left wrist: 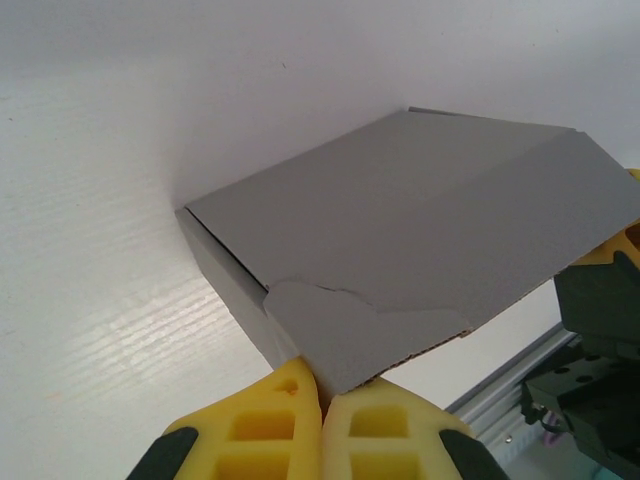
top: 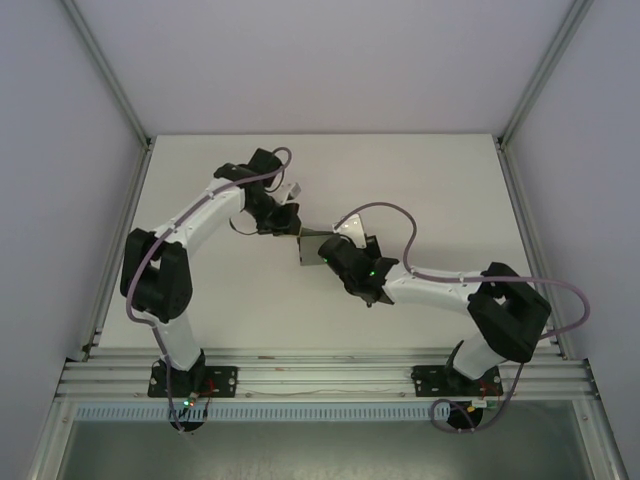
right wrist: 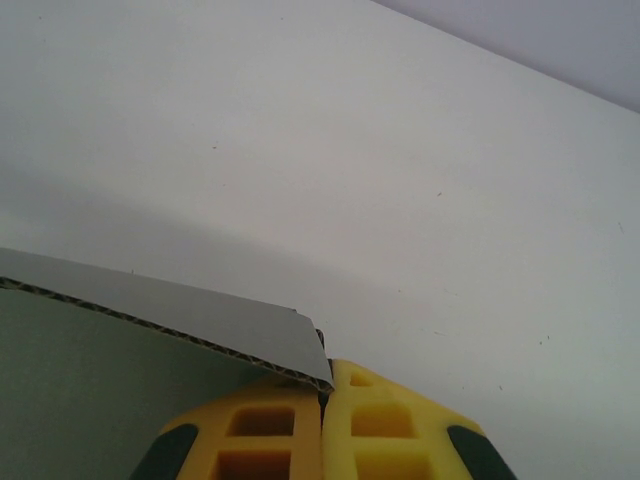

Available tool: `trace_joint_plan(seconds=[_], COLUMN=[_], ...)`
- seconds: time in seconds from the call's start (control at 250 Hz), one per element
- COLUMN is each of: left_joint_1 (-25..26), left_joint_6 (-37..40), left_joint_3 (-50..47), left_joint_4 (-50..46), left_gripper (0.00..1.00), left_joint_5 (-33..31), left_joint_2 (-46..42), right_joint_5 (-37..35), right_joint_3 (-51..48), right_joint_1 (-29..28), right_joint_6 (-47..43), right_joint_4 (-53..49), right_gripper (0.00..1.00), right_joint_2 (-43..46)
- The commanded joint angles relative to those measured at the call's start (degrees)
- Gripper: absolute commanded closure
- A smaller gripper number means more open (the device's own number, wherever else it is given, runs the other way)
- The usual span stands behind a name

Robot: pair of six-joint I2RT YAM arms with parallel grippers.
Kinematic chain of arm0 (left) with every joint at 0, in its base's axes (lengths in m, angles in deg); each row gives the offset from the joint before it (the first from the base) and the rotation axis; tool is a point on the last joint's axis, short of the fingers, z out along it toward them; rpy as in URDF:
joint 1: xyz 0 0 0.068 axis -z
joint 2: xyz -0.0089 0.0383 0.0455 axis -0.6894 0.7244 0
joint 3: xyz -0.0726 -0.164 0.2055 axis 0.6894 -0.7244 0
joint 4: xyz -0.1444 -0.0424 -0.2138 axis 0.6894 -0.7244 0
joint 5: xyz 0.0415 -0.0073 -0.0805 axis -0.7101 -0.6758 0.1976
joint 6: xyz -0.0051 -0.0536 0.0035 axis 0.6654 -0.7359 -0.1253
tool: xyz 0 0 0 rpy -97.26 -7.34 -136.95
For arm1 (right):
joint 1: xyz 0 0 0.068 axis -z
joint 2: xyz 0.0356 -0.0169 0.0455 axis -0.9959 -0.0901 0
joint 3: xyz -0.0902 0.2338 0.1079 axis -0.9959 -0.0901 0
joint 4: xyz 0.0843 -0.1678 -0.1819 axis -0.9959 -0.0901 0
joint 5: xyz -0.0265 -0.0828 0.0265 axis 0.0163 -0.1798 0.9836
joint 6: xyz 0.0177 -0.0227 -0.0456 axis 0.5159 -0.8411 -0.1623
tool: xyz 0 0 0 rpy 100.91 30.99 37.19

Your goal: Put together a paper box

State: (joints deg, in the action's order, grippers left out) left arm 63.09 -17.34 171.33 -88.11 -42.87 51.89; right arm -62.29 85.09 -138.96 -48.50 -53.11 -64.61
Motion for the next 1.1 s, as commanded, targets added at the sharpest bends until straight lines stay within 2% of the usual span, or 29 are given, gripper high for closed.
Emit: trace_joint_plan(seconds=[0.0,0.076,0.196,0.264,0.404,0.532,0.716,0.859,0.931,0.951,0.975,0.987,1.095], left_joint_1=[-0.8,-1.0,-1.1,-1.1,-0.9,1.5,9.0,9.5,9.6,9.7,9.7,9.7,9.7], left_joint_6=[-1.0,-1.8,-3.1,-3.0,-6.0,-7.1,-8.1,-10.7,-11.4,-11.2,-11.3,-11.4,-12.2], left_joint_3=[1.3,2.3,0.5,1.3,-6.0,-12.4,-18.2,-21.1,-21.3,-21.2,-21.1,-20.9,-20.0], left_joint_4=[-5.6,-5.9,-4.3,-6.3,1.0,6.2,11.9,15.2,14.7,14.4,14.0,13.8,13.4], left_gripper=[1.0,1.0,1.0,1.0,1.0,1.0,1.0,1.0,1.0,0.89,0.71,0.66,0.61], left_joint_5=[8.2,4.1,9.5,5.5,7.1,-2.6,-19.9,-19.2,-21.2,-21.4,-21.8,-21.9,-20.1], left_joint_2=[1.6,1.4,3.0,3.8,1.4,-2.1,-5.3,-6.7,-9.3,-10.1,-11.3,-11.9,-17.3], right_joint_5=[5.4,6.1,6.5,6.5,6.0,5.7,7.1,7.6,7.4,7.3,7.1,7.1,7.3], right_joint_3=[-0.8,-1.0,-0.8,-0.6,-1.0,-1.7,-4.4,-6.0,-6.1,-6.1,-6.0,-6.0,-5.7], right_joint_1=[-1.0,-1.0,-1.0,-1.0,-1.0,-1.0,-1.0,-1.0,-1.0,-1.0,-1.0,-1.0,-1.0], right_joint_6=[-1.7,-1.4,-0.6,-0.3,0.0,0.8,0.3,-1.9,-3.4,-3.6,-3.6,-3.8,-3.8], right_joint_4=[-5.7,-5.6,-6.4,-7.3,-6.7,-5.5,-1.7,0.4,0.6,0.6,0.5,0.5,0.2], right_gripper=[1.0,1.0,1.0,1.0,1.0,1.0,1.0,1.0,1.0,1.0,1.0,1.0,1.0], right_joint_2=[-3.2,-3.1,-3.3,-3.1,-2.7,-2.4,-0.2,1.9,2.4,2.3,2.3,2.2,1.7])
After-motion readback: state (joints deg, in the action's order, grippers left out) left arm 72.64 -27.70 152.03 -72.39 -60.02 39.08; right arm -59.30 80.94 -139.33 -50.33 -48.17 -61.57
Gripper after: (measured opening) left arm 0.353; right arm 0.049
